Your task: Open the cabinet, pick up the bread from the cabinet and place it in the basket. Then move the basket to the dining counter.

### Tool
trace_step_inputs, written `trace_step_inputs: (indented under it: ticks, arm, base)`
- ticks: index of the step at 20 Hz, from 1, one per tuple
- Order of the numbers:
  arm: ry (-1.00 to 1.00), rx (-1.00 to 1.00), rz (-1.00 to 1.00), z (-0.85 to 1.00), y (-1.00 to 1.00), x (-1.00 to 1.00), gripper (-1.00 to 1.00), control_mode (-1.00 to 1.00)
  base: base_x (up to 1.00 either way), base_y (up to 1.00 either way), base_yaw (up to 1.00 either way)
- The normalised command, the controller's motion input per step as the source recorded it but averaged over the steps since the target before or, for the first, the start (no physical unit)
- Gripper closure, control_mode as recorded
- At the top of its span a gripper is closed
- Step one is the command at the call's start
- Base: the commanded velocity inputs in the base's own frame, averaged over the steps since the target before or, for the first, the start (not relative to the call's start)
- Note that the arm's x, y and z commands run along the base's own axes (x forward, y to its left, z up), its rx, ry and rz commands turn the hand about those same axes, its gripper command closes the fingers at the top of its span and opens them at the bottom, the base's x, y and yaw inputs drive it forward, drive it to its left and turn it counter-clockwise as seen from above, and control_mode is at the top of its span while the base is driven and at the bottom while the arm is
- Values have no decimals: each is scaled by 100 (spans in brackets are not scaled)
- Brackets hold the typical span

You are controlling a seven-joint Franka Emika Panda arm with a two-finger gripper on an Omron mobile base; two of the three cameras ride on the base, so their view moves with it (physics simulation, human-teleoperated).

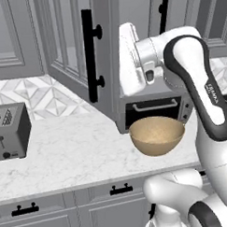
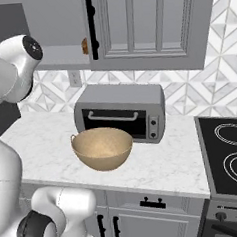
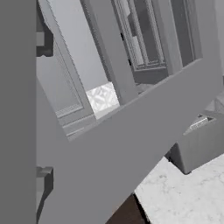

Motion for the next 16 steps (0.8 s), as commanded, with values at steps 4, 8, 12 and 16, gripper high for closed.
trace_step_inputs:
  ticks: [4,8,12,16]
  arm:
    - [-2,0,1,-45,100,-31,-100,-100]
    - [-14,0,-8,-46,100,0,-100,-100]
    - [-15,-11,-19,-34,98,8,-100,-100]
    - [-1,-17,-14,-2,11,30,-100,-100]
  base:
    - [0,0,0]
    - [0,0,0]
    - [0,0,0]
    - [0,0,0]
